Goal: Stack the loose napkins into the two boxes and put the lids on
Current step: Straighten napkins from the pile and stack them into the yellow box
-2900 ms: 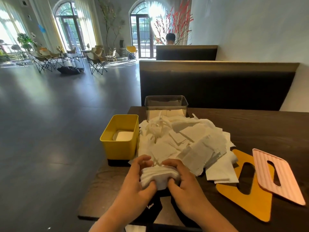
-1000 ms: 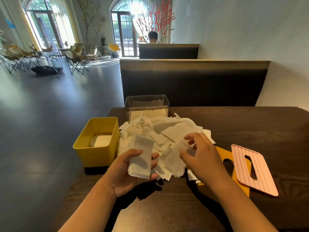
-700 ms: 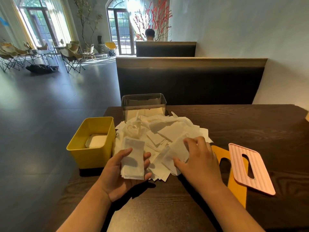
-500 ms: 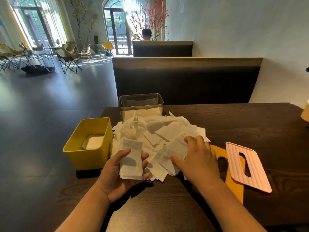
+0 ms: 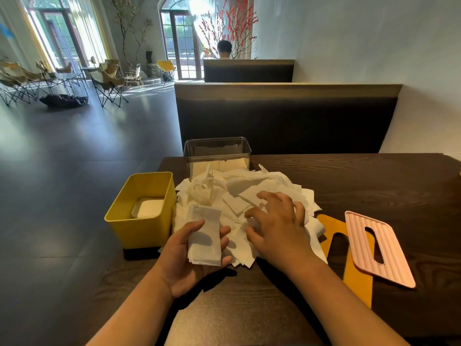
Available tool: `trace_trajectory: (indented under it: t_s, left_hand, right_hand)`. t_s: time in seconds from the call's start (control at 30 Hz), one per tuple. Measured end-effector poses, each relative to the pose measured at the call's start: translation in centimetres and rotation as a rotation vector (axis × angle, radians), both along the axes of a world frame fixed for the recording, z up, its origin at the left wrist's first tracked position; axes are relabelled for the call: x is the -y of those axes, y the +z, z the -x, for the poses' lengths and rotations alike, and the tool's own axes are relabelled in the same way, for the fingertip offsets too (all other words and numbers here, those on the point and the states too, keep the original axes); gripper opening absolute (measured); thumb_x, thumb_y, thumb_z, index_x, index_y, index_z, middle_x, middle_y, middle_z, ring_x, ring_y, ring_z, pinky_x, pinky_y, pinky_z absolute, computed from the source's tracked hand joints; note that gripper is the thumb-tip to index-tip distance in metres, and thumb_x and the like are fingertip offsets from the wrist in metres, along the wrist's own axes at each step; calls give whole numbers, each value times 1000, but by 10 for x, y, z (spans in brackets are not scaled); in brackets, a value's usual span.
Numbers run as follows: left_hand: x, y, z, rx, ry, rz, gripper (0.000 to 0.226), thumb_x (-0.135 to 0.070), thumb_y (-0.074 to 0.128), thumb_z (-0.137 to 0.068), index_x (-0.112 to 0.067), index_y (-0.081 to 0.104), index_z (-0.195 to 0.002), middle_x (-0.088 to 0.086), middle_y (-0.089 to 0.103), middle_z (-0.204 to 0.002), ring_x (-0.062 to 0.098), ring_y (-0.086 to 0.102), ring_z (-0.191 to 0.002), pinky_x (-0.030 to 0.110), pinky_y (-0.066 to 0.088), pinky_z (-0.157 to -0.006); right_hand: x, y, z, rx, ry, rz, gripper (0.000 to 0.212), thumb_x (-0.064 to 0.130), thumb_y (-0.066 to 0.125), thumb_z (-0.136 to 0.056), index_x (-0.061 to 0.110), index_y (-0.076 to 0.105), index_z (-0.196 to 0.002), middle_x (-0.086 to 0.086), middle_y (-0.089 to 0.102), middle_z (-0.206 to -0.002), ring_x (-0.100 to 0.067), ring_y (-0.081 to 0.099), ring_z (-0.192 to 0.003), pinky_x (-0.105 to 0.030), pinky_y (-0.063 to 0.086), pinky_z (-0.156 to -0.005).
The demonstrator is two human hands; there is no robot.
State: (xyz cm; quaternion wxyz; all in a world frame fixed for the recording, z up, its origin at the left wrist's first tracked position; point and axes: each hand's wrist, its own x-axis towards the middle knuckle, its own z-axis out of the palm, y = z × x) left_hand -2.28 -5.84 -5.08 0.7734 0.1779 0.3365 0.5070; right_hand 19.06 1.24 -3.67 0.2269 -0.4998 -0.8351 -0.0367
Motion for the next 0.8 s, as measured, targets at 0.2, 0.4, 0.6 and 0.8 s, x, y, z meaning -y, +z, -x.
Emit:
trace_trajectory:
  t_s: [0.2, 0.4, 0.6, 0.8]
  left_hand:
    - [-1, -2, 1, 38, 20, 2, 82, -32, 95, -60, 2, 70, -130, 16, 69, -127, 26, 71, -97, 52, 56, -88]
    - [0, 1, -1, 57, 12, -6, 66, -30, 92, -66, 5, 75, -119, 17, 68, -111, 25, 71, -91, 49, 58, -84]
    - [0, 2, 0, 72, 20, 31, 89, -29, 99, -54, 4, 69, -131, 17, 69, -115, 26, 70, -93, 50, 60, -83]
    - [2, 5, -1, 68, 57, 29, 71, -33, 93, -66, -1, 73, -126, 18, 68, -122, 27, 69, -96, 52, 59, -83]
  right_hand:
    - [-7, 5, 3, -44, 47, -7, 6, 36, 80, -87, 36, 77, -92, 3, 63, -133, -30, 48, -132, -57, 27, -109]
    - [-18, 20, 3, -382, 136, -29, 14, 39, 64, -93, 34, 76, -98, 12, 69, -116, -20, 56, -121, -59, 32, -111]
    - [-14, 51, 3, -730, 245, 210, 13, 28, 65, -103, 41, 67, -105, 18, 66, -108, -4, 60, -107, -14, 51, -81]
    - [5, 86, 7, -872, 404, 422, 18, 22, 64, -102, 39, 69, -101, 22, 65, -103, -2, 62, -104, -15, 55, -76]
